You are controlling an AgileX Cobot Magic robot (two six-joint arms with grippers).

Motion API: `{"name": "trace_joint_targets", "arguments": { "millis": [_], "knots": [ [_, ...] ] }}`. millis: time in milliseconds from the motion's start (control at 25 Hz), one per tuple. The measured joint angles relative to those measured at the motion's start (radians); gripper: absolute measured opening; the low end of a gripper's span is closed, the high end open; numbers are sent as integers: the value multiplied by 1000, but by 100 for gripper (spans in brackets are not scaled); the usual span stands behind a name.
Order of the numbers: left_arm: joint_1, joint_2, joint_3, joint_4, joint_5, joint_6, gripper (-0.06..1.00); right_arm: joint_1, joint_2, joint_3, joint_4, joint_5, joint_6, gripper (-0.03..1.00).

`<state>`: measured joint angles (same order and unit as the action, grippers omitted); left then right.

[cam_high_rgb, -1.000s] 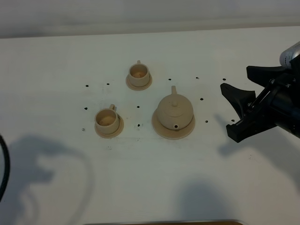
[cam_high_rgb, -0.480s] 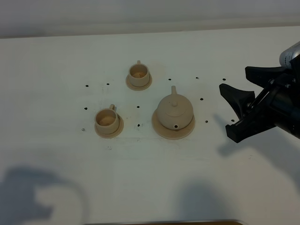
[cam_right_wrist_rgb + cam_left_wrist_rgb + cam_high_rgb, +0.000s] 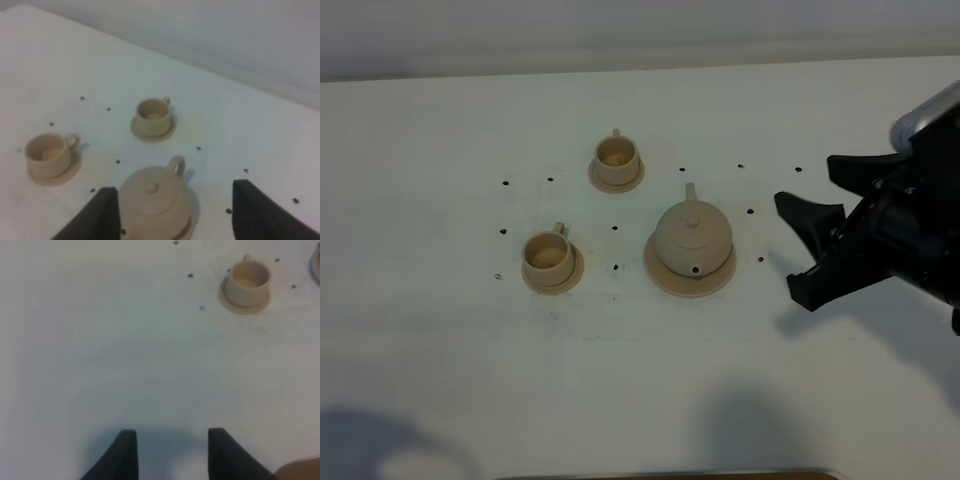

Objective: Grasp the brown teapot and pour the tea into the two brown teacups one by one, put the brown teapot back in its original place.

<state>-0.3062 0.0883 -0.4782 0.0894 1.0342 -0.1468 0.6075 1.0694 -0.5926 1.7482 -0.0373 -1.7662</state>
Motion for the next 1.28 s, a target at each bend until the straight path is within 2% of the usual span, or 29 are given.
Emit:
{"name": "trace_joint_targets", "arguments": {
  "millis": [320, 640, 720, 1000, 1280],
  "knots": [
    [0, -93, 17, -27, 22, 39, 32, 0, 38, 0, 0, 19, 6, 50],
    [8, -93, 17, -21, 24, 49, 32, 0, 122, 0, 0, -33, -4, 50],
    [39, -93, 17, -21, 25, 49, 32, 0, 163, -1, 0, -35, -6, 50],
    [248, -93, 17, -20, 26, 50, 32, 0, 223, -25, 0, -32, -6, 50],
    [269, -93, 17, -20, 26, 50, 32, 0, 223, -40, 0, -26, -6, 50]
  ]
}}
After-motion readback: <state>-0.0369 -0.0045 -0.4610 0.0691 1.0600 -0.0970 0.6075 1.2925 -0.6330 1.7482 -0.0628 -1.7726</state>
